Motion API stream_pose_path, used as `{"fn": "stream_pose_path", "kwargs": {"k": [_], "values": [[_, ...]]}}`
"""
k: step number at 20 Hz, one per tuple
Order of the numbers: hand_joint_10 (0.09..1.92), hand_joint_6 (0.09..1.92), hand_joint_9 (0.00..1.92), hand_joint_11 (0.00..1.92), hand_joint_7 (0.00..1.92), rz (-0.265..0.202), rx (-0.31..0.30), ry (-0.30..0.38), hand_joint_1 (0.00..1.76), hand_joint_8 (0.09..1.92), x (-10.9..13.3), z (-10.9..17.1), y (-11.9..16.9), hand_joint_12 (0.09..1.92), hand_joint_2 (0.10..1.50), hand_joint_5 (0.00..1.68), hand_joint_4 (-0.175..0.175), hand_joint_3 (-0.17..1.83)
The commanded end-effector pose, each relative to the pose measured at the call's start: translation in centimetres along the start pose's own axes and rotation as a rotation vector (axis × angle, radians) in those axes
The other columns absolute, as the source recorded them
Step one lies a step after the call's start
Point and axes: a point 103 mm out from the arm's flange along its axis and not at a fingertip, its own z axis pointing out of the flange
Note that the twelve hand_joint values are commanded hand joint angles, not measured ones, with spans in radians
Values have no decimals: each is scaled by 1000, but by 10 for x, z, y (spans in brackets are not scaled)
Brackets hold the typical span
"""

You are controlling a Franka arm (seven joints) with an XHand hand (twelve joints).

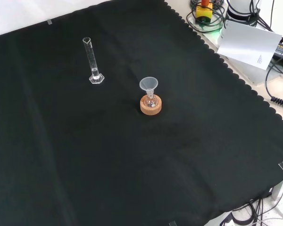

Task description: Pick up the graduated cylinder.

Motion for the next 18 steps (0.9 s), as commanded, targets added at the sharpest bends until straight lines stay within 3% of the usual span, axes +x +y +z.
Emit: {"fn": "stream_pose_path", "kwargs": {"k": [1, 7, 18], "values": [[698, 87, 148, 2, 2, 13, -22, 88, 196, 463, -19, 40, 72, 1404, 1339, 241, -41, 8], [707, 87, 177, 9, 11, 11, -2, 126, 252, 514, -28, 67, 100, 1403, 1297, 245, -45, -13], [710, 87, 214, 34, 27, -35, -27, 250, 380, 573, -47, 105, 120, 1403, 1206, 244, -46, -62]]}}
